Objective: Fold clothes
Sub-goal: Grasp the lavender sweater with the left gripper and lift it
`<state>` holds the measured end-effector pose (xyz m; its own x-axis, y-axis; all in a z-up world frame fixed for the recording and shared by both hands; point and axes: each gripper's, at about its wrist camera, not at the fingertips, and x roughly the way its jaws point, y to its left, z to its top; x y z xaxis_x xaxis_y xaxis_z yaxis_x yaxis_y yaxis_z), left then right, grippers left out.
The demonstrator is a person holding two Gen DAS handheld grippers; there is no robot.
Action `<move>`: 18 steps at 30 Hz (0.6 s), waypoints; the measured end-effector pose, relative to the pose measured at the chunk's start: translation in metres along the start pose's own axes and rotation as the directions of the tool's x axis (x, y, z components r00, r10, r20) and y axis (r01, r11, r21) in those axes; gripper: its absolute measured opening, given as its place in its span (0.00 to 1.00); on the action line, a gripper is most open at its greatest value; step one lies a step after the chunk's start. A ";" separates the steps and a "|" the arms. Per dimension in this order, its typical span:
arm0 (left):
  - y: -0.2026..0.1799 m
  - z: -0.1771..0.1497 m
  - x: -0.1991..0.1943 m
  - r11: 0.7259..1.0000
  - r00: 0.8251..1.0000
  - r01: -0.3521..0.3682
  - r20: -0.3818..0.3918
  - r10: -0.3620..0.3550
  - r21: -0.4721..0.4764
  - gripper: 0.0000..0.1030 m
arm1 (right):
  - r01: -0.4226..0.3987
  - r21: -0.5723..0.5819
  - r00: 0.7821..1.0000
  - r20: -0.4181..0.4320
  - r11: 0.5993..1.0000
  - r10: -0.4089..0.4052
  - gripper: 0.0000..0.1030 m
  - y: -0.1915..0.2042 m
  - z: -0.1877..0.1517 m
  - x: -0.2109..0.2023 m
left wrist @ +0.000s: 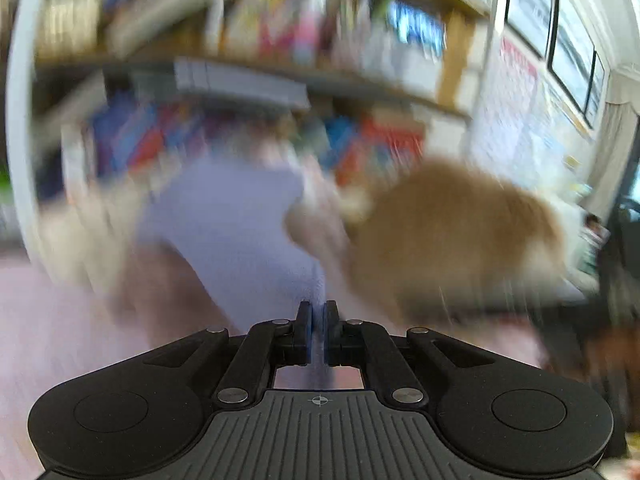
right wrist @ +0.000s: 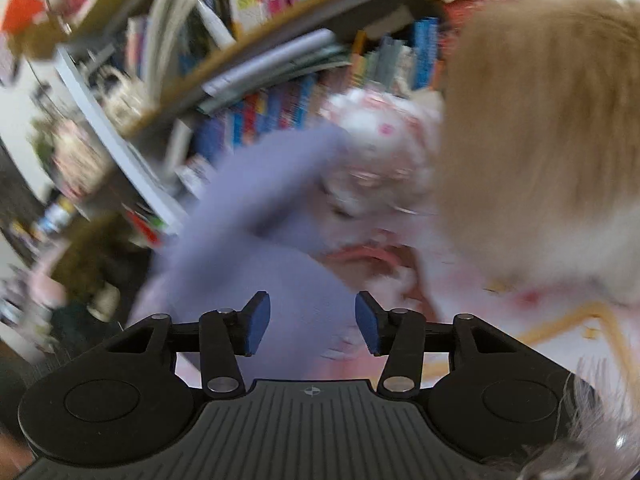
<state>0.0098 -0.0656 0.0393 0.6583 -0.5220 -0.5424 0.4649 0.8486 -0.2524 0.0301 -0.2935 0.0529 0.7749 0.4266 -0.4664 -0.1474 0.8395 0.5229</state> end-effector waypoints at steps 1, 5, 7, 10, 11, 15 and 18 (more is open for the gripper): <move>-0.001 -0.016 0.003 1.000 0.999 0.004 -0.050 -0.005 -0.019 0.04 | -0.023 0.008 1.000 -0.005 1.000 0.023 0.57 0.004 0.003 0.003; -0.003 -0.049 -0.008 0.999 0.992 0.040 -0.121 -0.044 -0.032 0.04 | -0.024 0.038 0.997 -0.071 0.999 0.026 0.66 0.013 -0.004 0.026; -0.001 -0.052 -0.017 1.000 0.992 0.020 -0.128 -0.020 -0.003 0.04 | 0.046 0.103 0.992 -0.125 0.994 -0.033 0.66 0.006 -0.018 0.042; 0.004 -0.055 -0.028 1.000 0.991 -0.022 -0.129 0.023 0.009 0.05 | 0.143 0.221 0.975 -0.197 0.965 -0.100 0.65 -0.010 -0.042 0.053; 0.006 -0.056 -0.031 1.000 0.991 -0.029 -0.131 0.030 0.008 0.05 | 0.168 0.260 0.969 -0.218 0.951 -0.111 0.64 -0.015 -0.049 0.055; 0.015 -0.052 -0.032 1.000 0.992 -0.024 -0.127 0.024 0.004 0.05 | 0.154 0.354 0.971 -0.229 0.923 -0.074 0.62 -0.028 -0.061 0.055; 0.019 -0.050 -0.029 1.000 0.990 -0.030 -0.135 0.030 0.002 0.07 | 0.148 0.354 0.973 -0.219 0.924 -0.072 0.59 -0.027 -0.057 0.060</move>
<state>-0.0305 -0.0298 0.0103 0.5859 -0.4798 -0.6531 0.4464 0.8637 -0.2340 0.0454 -0.2714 -0.0304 0.6301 0.4287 -0.6475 0.1957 0.7193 0.6666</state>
